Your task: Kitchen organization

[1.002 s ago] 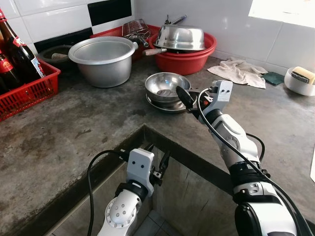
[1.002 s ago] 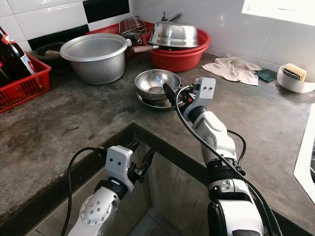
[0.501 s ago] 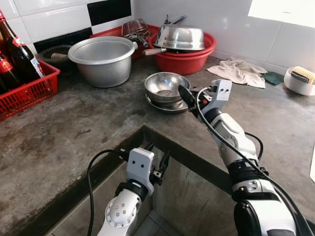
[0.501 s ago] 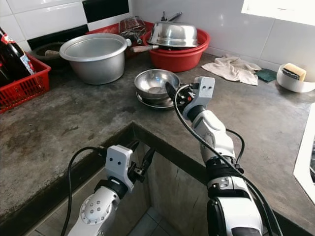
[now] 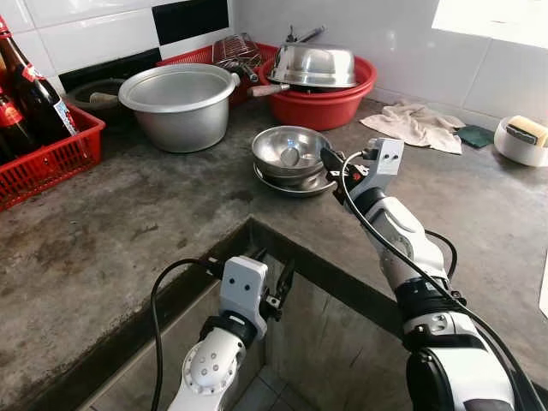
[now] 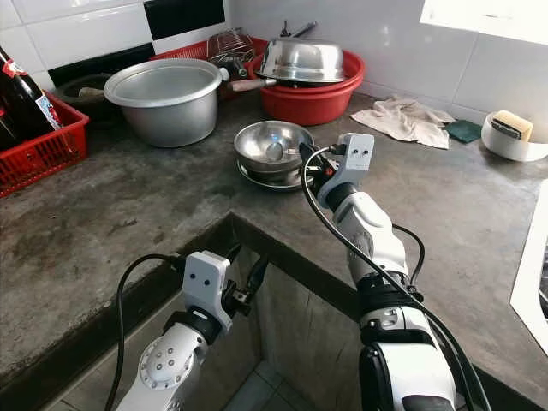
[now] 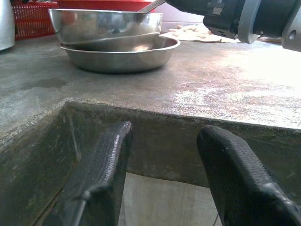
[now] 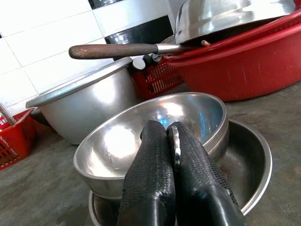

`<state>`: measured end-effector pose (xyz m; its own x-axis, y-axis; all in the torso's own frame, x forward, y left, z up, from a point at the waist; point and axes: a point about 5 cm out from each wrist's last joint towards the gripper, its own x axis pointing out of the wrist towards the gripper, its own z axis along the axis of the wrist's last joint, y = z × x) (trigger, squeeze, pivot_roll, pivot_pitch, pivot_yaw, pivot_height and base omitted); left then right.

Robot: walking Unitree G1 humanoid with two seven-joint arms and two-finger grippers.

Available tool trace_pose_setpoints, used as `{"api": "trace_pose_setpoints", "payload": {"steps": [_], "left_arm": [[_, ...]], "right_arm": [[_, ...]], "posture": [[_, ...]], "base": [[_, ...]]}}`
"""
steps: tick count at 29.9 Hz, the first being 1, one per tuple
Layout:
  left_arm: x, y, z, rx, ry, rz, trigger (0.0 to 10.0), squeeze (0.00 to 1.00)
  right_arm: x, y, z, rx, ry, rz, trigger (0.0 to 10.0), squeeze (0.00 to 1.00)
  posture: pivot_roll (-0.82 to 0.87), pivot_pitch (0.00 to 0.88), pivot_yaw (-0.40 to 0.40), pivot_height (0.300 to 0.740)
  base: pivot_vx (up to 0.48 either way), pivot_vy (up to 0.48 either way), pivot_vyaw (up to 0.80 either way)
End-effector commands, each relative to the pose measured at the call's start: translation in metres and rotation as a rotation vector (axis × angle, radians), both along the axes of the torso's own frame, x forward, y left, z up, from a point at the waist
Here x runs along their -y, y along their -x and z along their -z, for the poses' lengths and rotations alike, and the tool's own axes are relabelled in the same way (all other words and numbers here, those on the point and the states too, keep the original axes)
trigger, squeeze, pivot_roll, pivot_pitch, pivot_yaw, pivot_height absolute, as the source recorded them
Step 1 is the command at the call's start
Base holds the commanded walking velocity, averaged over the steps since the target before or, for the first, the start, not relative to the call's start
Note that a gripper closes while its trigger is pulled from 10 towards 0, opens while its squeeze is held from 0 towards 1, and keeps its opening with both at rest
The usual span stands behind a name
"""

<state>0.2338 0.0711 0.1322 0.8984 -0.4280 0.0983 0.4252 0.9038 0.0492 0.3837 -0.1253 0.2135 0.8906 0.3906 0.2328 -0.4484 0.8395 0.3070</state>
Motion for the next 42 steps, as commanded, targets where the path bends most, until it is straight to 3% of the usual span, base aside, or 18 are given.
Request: {"api": "trace_pose_setpoints", "payload": {"steps": [1, 10, 19, 25, 29, 30, 35, 42], "left_arm": [[0.0, -0.001, -0.003, 0.022, -0.004, -0.001, 10.0, 0.0], [-0.001, -0.002, -0.004, 0.023, -0.006, -0.007, 10.0, 0.0], [-0.002, -0.006, -0.011, 0.049, 0.005, -0.017, 10.0, 0.0], [-0.004, -0.01, -0.02, 0.089, 0.01, -0.044, 10.0, 0.0], [-0.006, -0.013, -0.025, 0.105, 0.015, -0.056, 10.0, 0.0], [-0.007, -0.014, -0.029, 0.119, 0.019, -0.059, 10.0, 0.0], [-0.006, -0.015, -0.035, 0.139, 0.02, -0.058, 10.0, 0.0], [-0.004, -0.009, -0.042, 0.157, 0.048, -0.022, 10.0, 0.0]], "right_arm": [[0.0, -0.002, -0.006, 0.023, 0.002, 0.006, 0.0, 0.0], [0.002, 0.0, -0.015, 0.056, -0.038, 0.021, 0.0, 0.0], [-0.002, 0.018, -0.05, 0.219, -0.054, 0.1, 0.0, 0.0], [0.003, 0.048, -0.063, 0.409, 0.157, 0.282, 0.0, 0.0], [0.005, 0.062, -0.065, 0.44, 0.184, 0.345, 0.0, 0.0], [0.006, 0.072, -0.064, 0.46, 0.216, 0.385, 0.0, 0.0], [0.006, 0.088, -0.054, 0.45, 0.26, 0.413, 0.0, 0.0], [0.018, 0.112, -0.031, 0.391, 0.376, 0.424, 0.0, 0.0]], "posture": [[0.1, 0.043, -0.026, 0.74], [0.1, 0.05, -0.027, 0.74], [0.1, 0.044, -0.022, 0.74], [0.1, 0.034, -0.012, 0.74], [0.1, 0.03, -0.007, 0.74], [0.1, 0.028, -0.003, 0.74], [0.09, 0.029, 0.001, 0.74], [0.08, 0.027, 0.012, 0.74]], "base": [[0.0, 0.0, 0.0], [0.0, 0.0, 0.0], [0.0, 0.0, 0.0], [0.0, 0.0, 0.0], [0.0, 0.0, 0.0], [0.0, 0.0, 0.0], [0.0, 0.0, 0.0], [0.0, 0.0, 0.0]]}}
